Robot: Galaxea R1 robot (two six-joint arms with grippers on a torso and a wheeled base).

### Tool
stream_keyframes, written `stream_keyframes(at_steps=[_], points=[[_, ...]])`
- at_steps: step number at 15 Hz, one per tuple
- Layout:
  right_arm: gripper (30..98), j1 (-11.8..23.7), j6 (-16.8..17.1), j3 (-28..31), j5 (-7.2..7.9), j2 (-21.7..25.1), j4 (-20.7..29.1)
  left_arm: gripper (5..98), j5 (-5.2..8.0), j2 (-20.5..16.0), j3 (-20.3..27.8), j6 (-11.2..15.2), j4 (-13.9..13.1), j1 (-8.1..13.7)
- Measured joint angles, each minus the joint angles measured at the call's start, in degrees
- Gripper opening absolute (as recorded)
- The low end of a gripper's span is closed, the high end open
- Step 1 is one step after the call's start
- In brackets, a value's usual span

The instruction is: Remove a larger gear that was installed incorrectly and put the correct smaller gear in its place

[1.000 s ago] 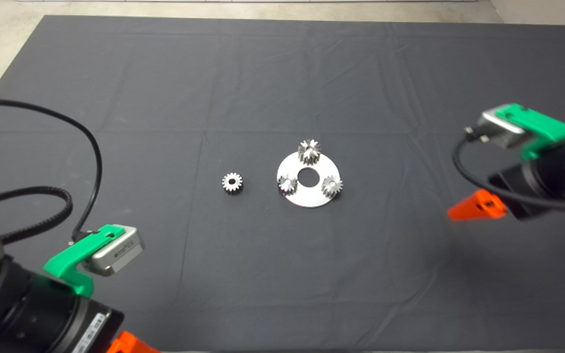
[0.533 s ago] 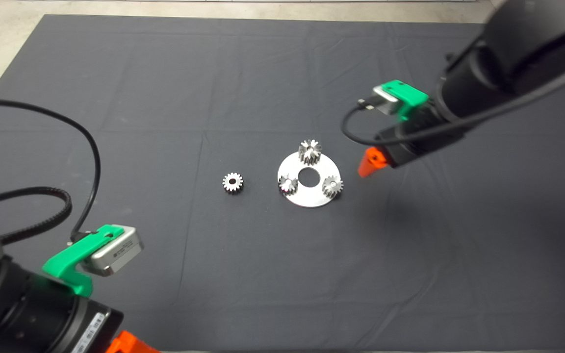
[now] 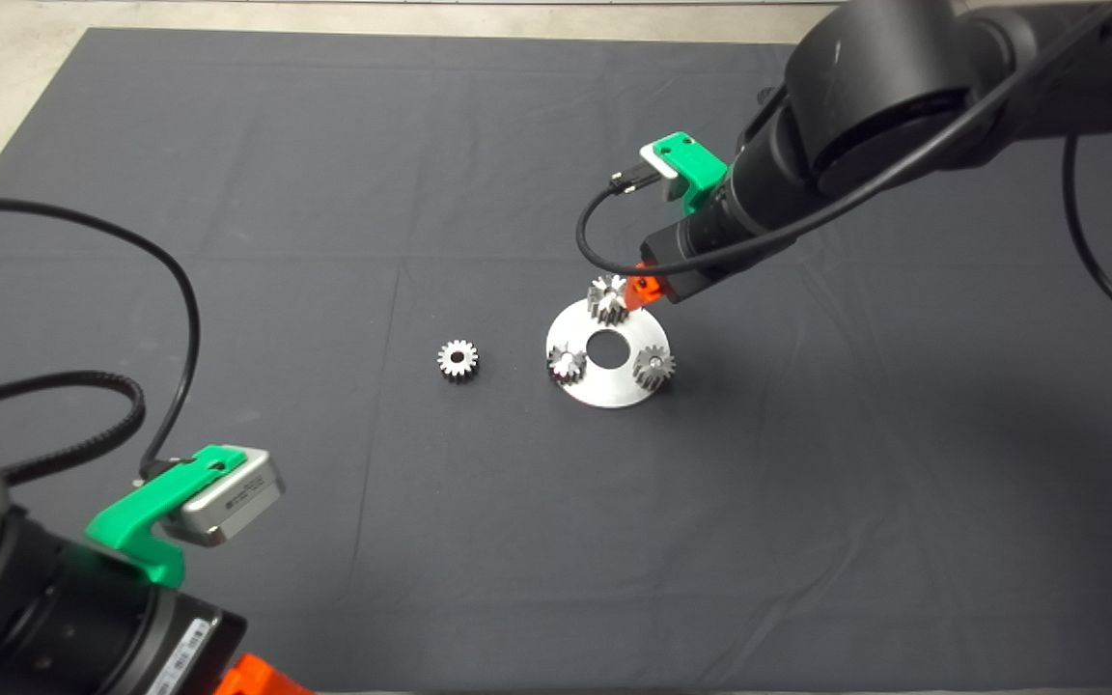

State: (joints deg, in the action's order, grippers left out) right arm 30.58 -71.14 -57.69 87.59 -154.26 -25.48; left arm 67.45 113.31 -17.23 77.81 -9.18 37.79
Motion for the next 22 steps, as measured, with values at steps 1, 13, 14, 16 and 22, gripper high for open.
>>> stream_keyframes(at_steps=[1, 13, 14, 16, 22], points=[[96.8, -1.1, 0.2, -0.3, 0.12, 0.0, -0.9, 98.3, 0.0, 0.0, 0.0, 0.2, 0.0, 0.0], [96.8, -9.7, 0.4, -5.3, -5.89, -0.8, -13.6, 98.3, 0.02, 0.0, 0.0, 0.4, 0.0, 0.0], [96.8, -10.3, 0.4, -5.6, -6.74, -1.2, -14.0, 98.3, 0.02, 0.0, 0.0, 0.4, 0.0, 0.0], [96.8, -10.6, 0.4, -6.8, -7.44, -2.1, -15.1, 98.3, 0.02, 0.0, 0.0, 0.4, 0.0, 0.0], [96.8, -12.4, 1.3, -10.7, -7.68, -3.9, -18.5, 98.3, 0.02, 0.0, 0.0, 0.4, 0.0, 0.0]])
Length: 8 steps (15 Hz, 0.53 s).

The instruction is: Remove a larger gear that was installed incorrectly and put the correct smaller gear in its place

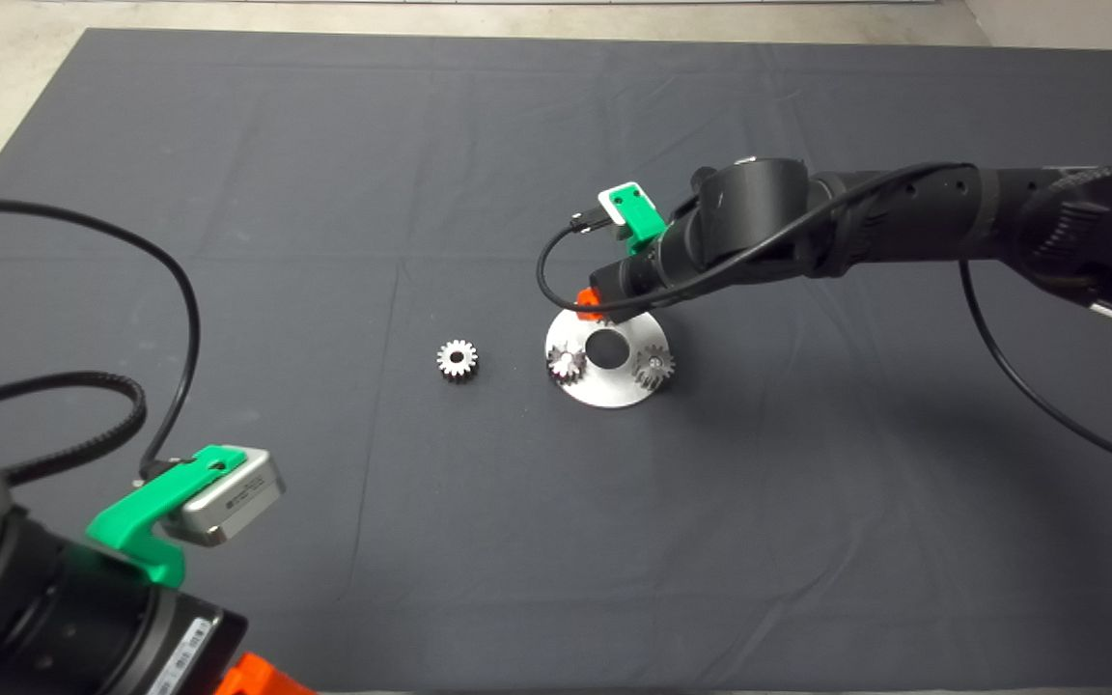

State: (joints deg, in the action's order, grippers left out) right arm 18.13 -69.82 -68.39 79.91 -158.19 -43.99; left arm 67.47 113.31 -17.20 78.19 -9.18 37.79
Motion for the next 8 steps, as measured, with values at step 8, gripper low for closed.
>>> stream_keyframes(at_steps=[8], points=[[96.8, -1.2, 1.7, -4.9, -1.85, -2.0, -1.7, 98.3, 0.0, 0.2, 0.0, 0.0, 0.0, 0.0]])
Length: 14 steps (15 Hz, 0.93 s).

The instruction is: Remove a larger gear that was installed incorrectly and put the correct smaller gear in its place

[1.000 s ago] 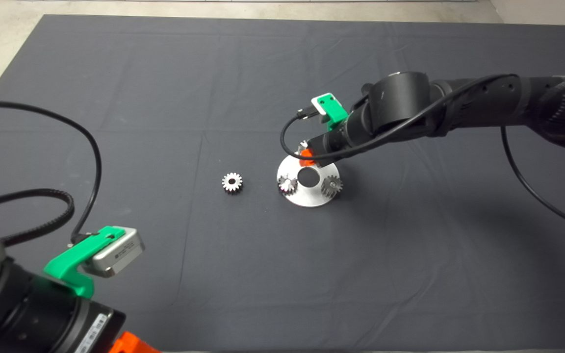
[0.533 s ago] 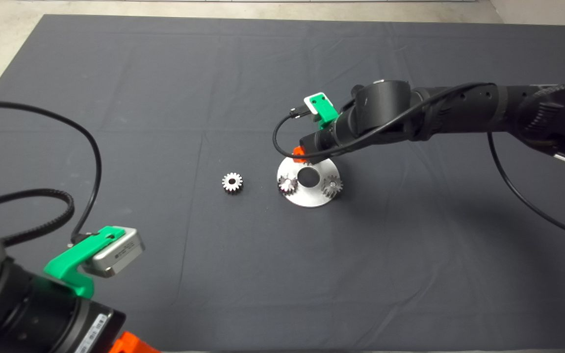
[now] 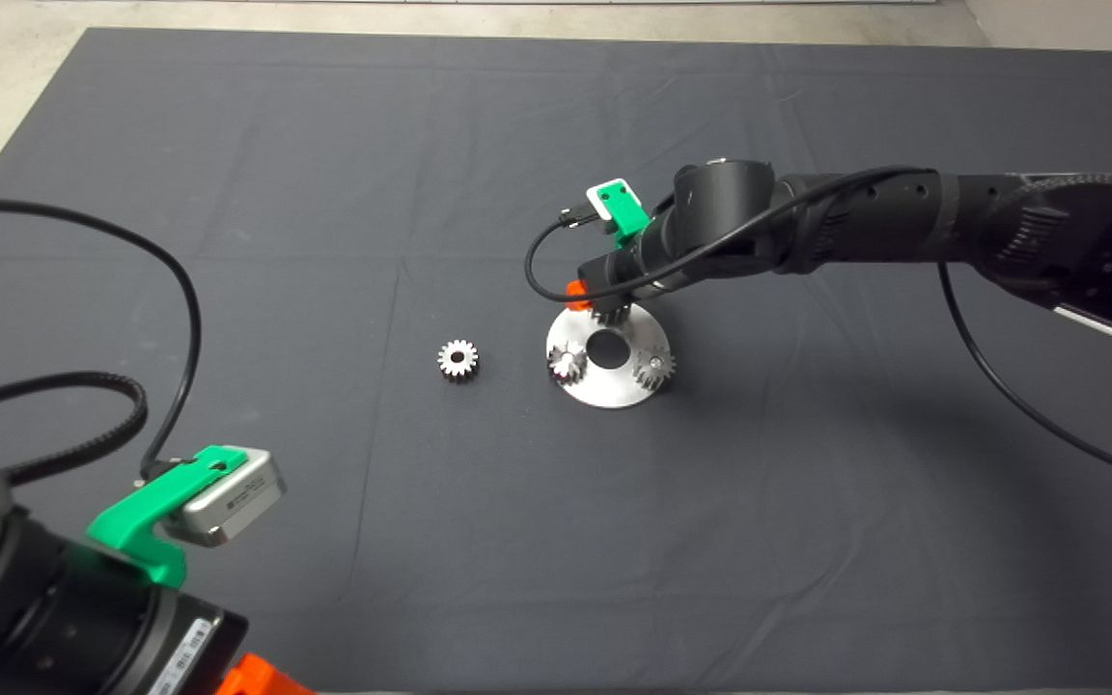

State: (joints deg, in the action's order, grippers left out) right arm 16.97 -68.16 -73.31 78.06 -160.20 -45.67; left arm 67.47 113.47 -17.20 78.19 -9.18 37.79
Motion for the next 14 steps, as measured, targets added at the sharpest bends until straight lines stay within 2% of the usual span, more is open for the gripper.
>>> stream_keyframes(at_steps=[5, 7, 10, 14], points=[[95.3, -1.5, 1.0, -2.5, -0.11, 0.0, 0.0, 98.3, 0.02, 0.0, 0.0, 0.0, 0.0, 0.0], [91.4, -1.7, 1.1, -2.5, -0.13, 0.0, 0.0, 98.3, 0.0, 0.0, 0.0, 0.0, 0.0, 0.0], [90.1, -1.7, 1.2, -2.5, -0.17, 0.0, -0.1, 98.3, 0.0, 0.0, 0.0, 0.0, 0.0, 0.0], [81.2, -1.7, 1.2, -2.5, -0.2, 0.0, -0.1, 98.3, 0.0, 0.0, 0.0, 0.0, 0.0, 0.0]])
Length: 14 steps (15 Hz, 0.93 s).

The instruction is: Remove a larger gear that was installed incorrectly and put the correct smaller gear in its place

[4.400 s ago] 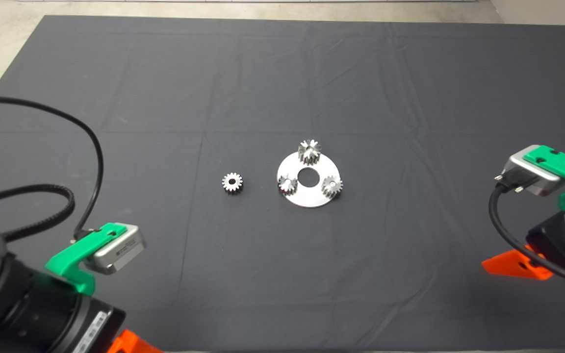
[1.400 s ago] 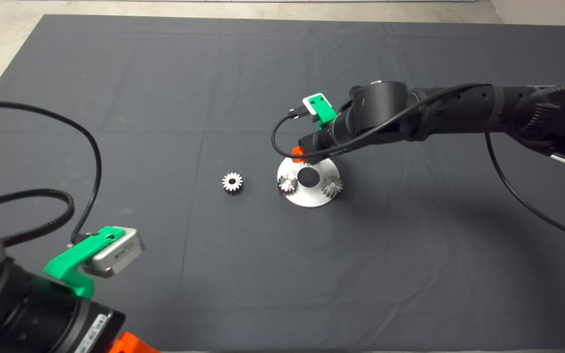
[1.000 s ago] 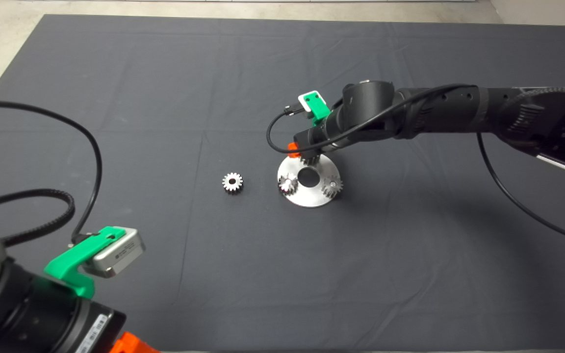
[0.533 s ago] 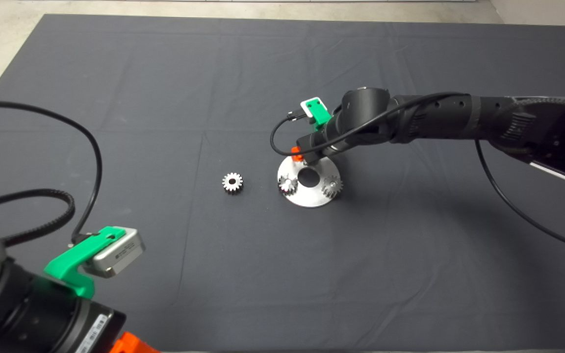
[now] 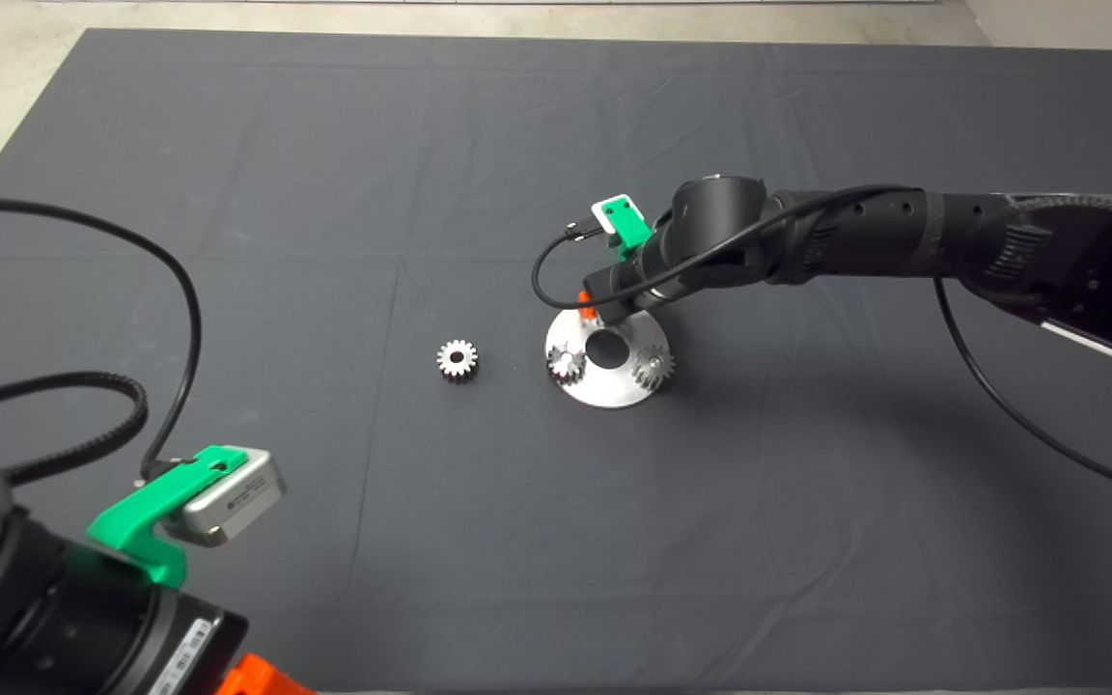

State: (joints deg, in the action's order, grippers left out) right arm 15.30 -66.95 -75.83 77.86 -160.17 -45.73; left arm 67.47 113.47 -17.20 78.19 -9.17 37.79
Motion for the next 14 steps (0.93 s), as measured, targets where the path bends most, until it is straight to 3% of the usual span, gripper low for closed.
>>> stream_keyframes(at_steps=[3, 4, 11, 12, 14], points=[[80.2, 0.0, 0.0, 0.0, -0.11, 0.1, 0.0, 98.3, 0.0, 0.0, 0.0, 0.0, 0.0, 0.0], [76.3, 0.0, 0.0, 0.0, -0.09, 0.2, 0.0, 98.3, 0.0, 0.0, 0.1, 0.0, 0.0, 0.0], [69.6, 0.1, -0.4, 0.0, -0.42, 0.2, 0.0, 98.3, 0.0, 0.0, 0.1, 0.0, 0.0, 0.0], [65.7, 0.1, -0.4, 0.1, -0.75, 0.2, 0.0, 98.3, -0.02, 0.0, 0.1, 0.0, 0.0, 0.0], [65.2, 0.1, -0.4, 0.1, -2.03, 0.3, 0.0, 98.3, -0.09, 0.0, 0.1, 0.0, 0.0, 0.0]])
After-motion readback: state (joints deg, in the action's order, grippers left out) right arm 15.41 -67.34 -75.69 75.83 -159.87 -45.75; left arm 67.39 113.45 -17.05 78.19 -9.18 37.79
